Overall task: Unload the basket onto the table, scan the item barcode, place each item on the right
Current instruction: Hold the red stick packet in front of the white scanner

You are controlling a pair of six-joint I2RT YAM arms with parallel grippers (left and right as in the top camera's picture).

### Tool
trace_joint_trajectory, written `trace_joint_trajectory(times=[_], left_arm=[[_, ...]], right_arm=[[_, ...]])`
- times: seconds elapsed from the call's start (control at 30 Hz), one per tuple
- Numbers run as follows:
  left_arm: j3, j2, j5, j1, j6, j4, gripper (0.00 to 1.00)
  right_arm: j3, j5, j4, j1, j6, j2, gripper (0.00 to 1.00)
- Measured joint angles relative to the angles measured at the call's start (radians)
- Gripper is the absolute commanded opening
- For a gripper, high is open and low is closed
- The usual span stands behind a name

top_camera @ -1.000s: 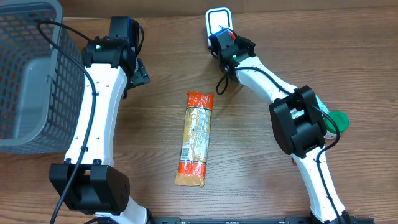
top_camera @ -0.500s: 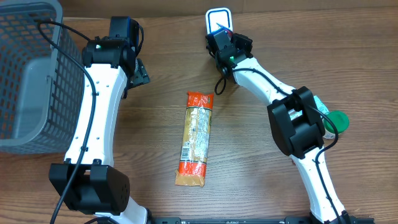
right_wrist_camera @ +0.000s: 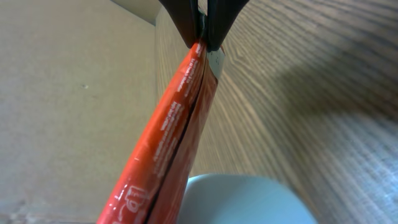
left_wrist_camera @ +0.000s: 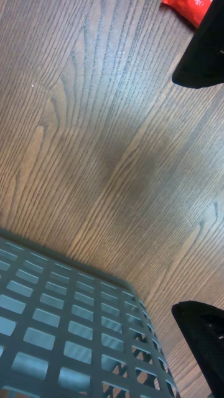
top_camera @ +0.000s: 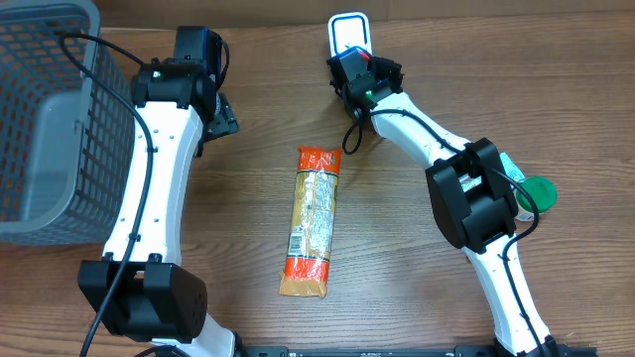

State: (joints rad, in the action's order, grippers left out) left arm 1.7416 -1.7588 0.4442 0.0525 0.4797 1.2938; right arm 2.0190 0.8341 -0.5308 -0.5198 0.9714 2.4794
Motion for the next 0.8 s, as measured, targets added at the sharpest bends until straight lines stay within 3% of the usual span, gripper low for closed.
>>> trace_joint_trajectory(times=[0.47,0.63,0.8], left_arm=[[0.0,0.0,0.0,0.0,0.0,0.0,1.0],[0.0,0.0,0.0,0.0,0.0,0.0,1.0],[0.0,0.0,0.0,0.0,0.0,0.0,1.0]], right_arm=[[0.0,0.0,0.001,0.0,0.028,0.0,0.03],[-0.002,0.069,0.136,0.0,0.047,0.0,0.03],[-0.002,0.11,0.163,0.0,0.089,0.0,0.03]])
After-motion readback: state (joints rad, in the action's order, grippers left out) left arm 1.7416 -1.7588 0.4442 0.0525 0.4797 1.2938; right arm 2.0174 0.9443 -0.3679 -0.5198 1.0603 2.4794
